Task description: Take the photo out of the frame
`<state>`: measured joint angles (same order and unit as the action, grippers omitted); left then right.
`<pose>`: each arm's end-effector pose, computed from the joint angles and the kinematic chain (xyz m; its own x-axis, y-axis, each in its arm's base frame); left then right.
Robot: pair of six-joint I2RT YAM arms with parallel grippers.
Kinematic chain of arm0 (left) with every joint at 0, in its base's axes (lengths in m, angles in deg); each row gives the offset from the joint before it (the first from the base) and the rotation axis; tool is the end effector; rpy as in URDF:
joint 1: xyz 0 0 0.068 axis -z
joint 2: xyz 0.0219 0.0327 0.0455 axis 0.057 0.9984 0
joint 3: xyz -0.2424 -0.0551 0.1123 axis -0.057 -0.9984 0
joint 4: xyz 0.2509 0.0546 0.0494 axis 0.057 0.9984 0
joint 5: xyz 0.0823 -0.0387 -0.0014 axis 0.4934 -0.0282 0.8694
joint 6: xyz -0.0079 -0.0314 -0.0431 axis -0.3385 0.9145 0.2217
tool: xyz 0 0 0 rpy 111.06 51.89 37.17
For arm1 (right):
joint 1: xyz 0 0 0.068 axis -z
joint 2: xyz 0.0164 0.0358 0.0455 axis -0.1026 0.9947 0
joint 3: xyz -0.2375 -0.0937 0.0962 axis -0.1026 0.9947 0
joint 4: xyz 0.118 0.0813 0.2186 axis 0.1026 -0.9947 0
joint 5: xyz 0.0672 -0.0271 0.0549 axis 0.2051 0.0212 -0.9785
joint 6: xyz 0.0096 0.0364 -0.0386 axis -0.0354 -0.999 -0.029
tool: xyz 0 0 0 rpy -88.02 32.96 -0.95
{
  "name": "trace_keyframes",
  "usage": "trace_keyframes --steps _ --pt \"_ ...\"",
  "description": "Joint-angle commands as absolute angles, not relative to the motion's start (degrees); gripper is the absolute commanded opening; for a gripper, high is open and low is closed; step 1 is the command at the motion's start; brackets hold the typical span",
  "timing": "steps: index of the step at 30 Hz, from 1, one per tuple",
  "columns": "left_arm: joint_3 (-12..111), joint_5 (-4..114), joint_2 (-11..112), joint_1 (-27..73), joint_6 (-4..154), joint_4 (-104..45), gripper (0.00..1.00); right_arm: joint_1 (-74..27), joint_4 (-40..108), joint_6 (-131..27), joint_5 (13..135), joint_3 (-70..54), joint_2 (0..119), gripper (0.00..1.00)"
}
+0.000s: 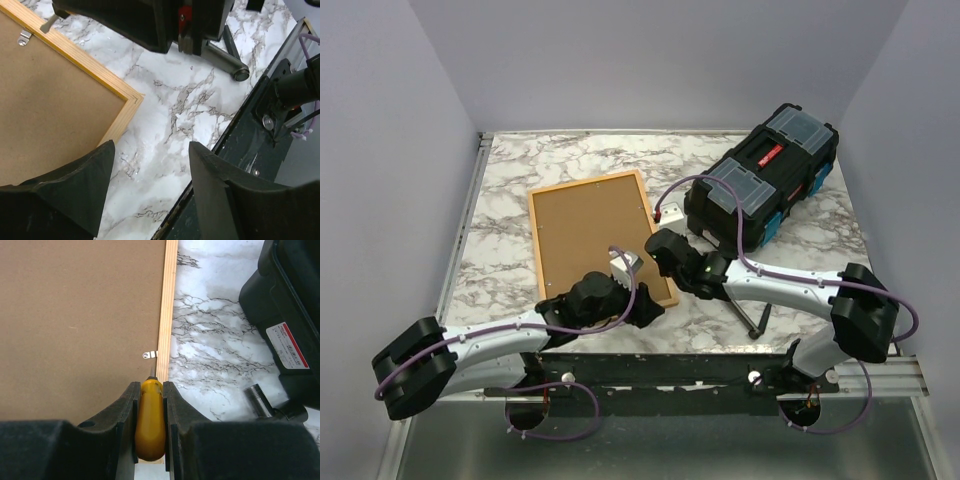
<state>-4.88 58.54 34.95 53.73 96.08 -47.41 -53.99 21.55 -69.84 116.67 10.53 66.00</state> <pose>0.1128 -0.1792 0.1808 -0.6490 0.0043 -0.7608 0.6257 0.5719 -0.5305 0.1807 0.2710 0.2354 -0.5205 -0.2156 -0.8262 -0.3134 0.9483 -0.0500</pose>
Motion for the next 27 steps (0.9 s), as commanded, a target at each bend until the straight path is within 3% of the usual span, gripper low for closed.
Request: trace_keyframes --steps 1,12,27 --pt "-3.52 59.98 36.86 51.78 94.47 -45.02 0.63 -53.79 21.02 -71.09 115.27 10.05 65.52 0.01" --pt "-5.13 58.61 48.71 50.36 96.21 -53.26 0.59 -53.71 24.35 -70.62 115.35 10.65 68.8 0.01" --pt "-8.74 57.89 48.11 50.35 99.33 -55.41 0.53 -53.18 26.34 -69.52 118.8 10.7 72.83 0.01"
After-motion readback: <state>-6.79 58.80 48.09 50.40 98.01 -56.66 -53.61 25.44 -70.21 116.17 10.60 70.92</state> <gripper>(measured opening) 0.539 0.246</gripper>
